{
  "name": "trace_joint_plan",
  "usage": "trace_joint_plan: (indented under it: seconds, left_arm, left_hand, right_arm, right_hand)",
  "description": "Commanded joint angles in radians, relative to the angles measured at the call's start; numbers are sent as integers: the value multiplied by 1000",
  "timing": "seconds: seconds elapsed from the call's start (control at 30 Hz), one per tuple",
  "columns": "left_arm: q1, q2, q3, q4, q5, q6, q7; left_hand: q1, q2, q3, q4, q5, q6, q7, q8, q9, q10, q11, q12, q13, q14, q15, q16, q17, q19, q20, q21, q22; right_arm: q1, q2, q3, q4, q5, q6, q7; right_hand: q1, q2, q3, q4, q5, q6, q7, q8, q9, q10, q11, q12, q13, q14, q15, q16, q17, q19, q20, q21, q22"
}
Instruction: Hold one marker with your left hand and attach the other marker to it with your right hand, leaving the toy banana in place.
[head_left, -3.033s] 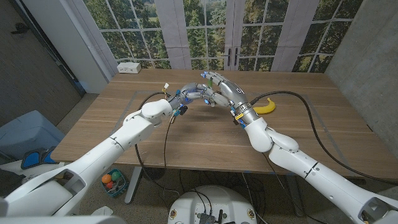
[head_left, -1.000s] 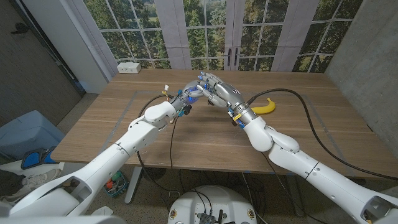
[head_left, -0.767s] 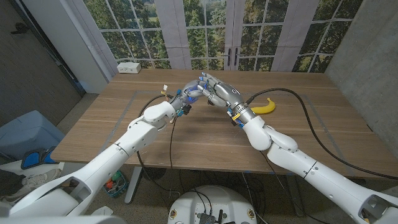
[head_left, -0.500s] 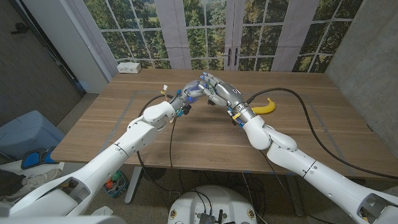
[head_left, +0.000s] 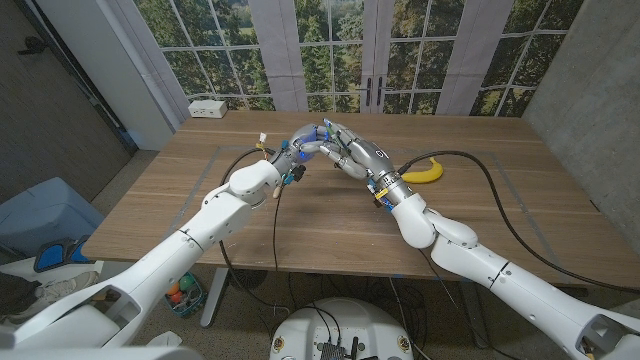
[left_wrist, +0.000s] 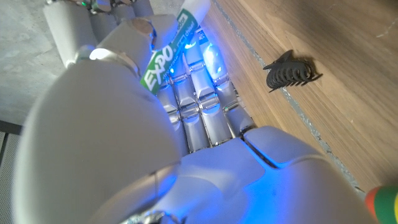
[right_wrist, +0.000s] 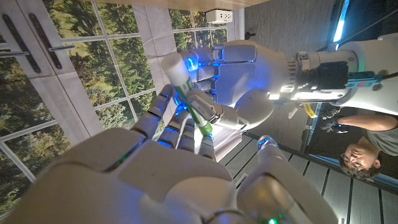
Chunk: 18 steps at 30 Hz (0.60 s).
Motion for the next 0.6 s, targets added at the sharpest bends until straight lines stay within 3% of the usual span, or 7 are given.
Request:
trace_joint_plan:
  seconds: [0.03,0.2,0.33,0.5,0.6]
  left_arm:
    - [-6,45,27,-109,111,181,126]
    - [-36,70,52,-183,160,349,177]
    - [-65,84,76,-236,193,485,208]
    - [-98,98,111,-287,255,601,239]
    - [-121,110,138,-316,303,663,251]
  left_hand:
    - [10,25,136,138,9,-5,-6,-2,1,79,-84,5,131,221,-222,12,9,5,-142,9,3]
    - [6,25,135,140,13,-5,-9,-1,2,80,-88,7,133,219,-223,17,10,5,-141,9,2]
    - [3,26,133,141,15,-9,-15,0,5,82,-94,8,133,219,-223,22,12,8,-142,11,3]
    - [-4,25,131,143,20,-10,-22,3,11,84,-97,8,130,221,-223,34,21,11,-139,12,3]
    - [-14,20,125,145,21,-13,-29,3,11,85,-111,0,117,220,-223,44,28,13,-136,16,4]
  right_arm:
    - [-20,27,37,47,64,132,-115]
    - [-28,45,56,79,91,189,-155]
    - [-29,58,65,106,86,228,-191]
    - [-33,62,74,112,58,234,-215]
    - [-32,63,77,121,52,251,-229]
  right_hand:
    - [22,-18,-3,-43,-2,-129,-6,-3,-4,-118,20,-6,-3,-33,42,1,-4,-2,50,-20,4]
    - [29,-18,-3,-64,-2,-191,5,-2,-3,-165,31,-5,-4,-52,57,0,-7,-3,89,-32,4]
    - [29,-17,-3,-69,-3,-193,0,4,-3,-173,27,-1,-4,-67,50,-2,-5,-13,98,-40,4]
    - [28,-12,-4,-88,-6,-120,-20,35,-4,-125,16,23,-4,-63,27,14,3,-22,51,-58,4]
    - [28,-10,-5,-94,-6,-88,-17,43,-4,-103,9,30,-4,-65,23,17,5,-20,46,-63,4]
